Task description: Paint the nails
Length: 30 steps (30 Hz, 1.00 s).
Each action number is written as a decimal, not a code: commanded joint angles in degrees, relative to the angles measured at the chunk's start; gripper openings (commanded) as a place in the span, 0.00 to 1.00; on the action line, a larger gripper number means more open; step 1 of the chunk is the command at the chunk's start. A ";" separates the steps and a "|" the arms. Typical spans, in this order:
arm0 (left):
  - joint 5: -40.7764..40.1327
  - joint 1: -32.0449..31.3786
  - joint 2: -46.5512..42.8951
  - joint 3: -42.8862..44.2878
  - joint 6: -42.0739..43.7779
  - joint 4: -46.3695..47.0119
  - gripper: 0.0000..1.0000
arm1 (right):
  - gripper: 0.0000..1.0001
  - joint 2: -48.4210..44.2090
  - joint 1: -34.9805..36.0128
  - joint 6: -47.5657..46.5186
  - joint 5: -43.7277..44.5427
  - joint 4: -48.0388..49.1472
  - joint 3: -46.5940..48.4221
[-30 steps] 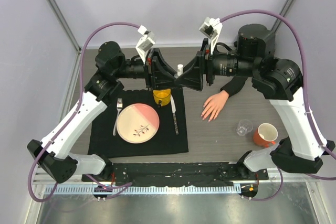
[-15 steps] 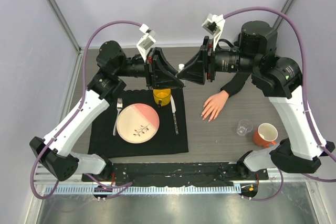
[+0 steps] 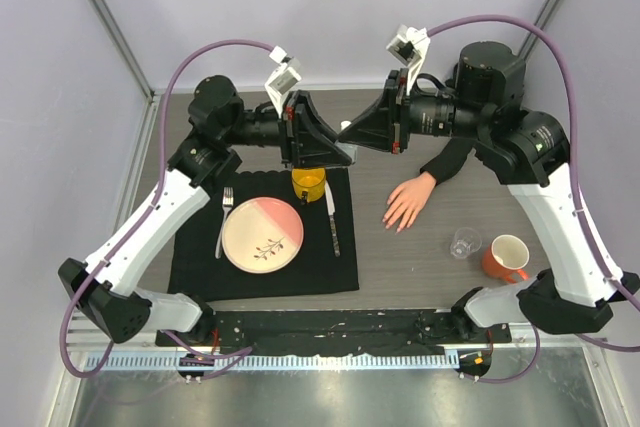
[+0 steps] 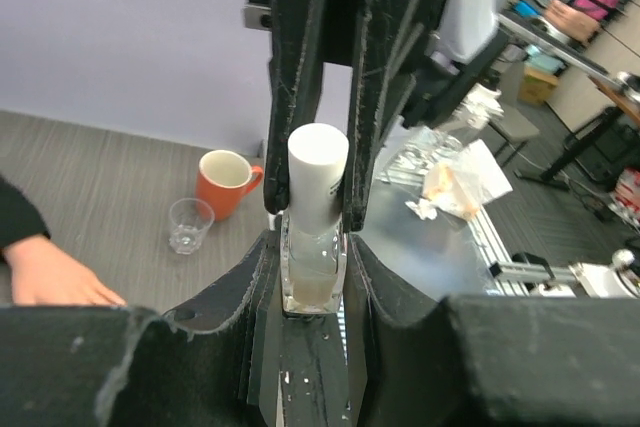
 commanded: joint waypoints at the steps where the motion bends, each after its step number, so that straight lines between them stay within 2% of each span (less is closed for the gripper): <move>1: -15.56 -0.20 0.83 7.01 7.18 -5.67 0.00 | 0.01 -3.06 1.82 -0.19 11.12 -0.51 -5.43; 3: -20.24 -0.55 1.53 8.25 8.85 -7.42 0.00 | 0.01 -2.90 10.49 0.86 27.98 -1.82 -5.89; 4: -27.49 -0.90 1.88 9.73 11.91 -8.74 0.00 | 0.01 -1.59 15.58 2.43 53.65 -4.61 -4.84; 5: -30.26 -1.77 2.23 10.79 13.76 -10.93 0.00 | 0.01 -0.10 21.55 6.19 70.09 -6.90 -1.26; 6: -33.16 -2.30 4.06 12.20 15.52 -12.95 0.00 | 0.01 1.75 33.44 10.14 83.05 -9.97 1.12; 7: -35.28 -2.74 4.95 14.38 17.11 -16.45 0.00 | 0.01 7.68 36.69 13.05 92.40 -16.70 4.02; 8: -38.69 -3.36 5.75 15.02 18.43 -17.53 0.00 | 0.01 10.79 38.81 16.56 99.89 -20.33 11.01; 10: -39.69 -3.62 7.24 15.46 18.44 -18.59 0.00 | 0.01 18.16 39.36 18.87 103.38 -29.54 17.82; 12: -38.82 -4.24 7.16 15.11 18.79 -18.33 0.00 | 0.01 18.56 39.19 17.14 102.70 -28.64 20.23; 15: -38.29 -4.42 6.37 13.88 19.58 -19.12 0.00 | 0.06 12.59 37.96 12.48 95.24 -16.88 10.93; 16: -38.29 -4.42 5.50 13.01 19.93 -19.38 0.00 | 0.12 10.75 37.52 12.12 93.31 -12.50 8.73; 19: -35.84 -4.42 3.91 11.08 21.78 -20.61 0.00 | 0.26 6.17 35.41 11.24 86.80 -8.34 3.79; 20: -34.78 -4.24 3.56 10.72 22.30 -21.57 0.00 | 0.36 4.51 35.06 10.98 85.56 -7.63 2.48; 23: -30.30 -3.80 2.86 9.66 22.84 -23.34 0.00 | 0.48 1.60 33.83 8.96 78.72 -4.73 1.15; 27: -23.63 -3.54 2.24 7.47 21.96 -23.17 0.00 | 0.53 -1.12 30.23 4.48 64.92 -2.79 1.15; 28: -20.48 -3.45 2.24 7.29 20.91 -22.64 0.00 | 0.53 -1.74 28.91 2.56 57.85 -2.44 0.02; 30: -16.77 -3.45 2.68 6.85 19.24 -21.24 0.00 | 0.55 -3.41 21.90 1.57 49.13 -2.26 -1.13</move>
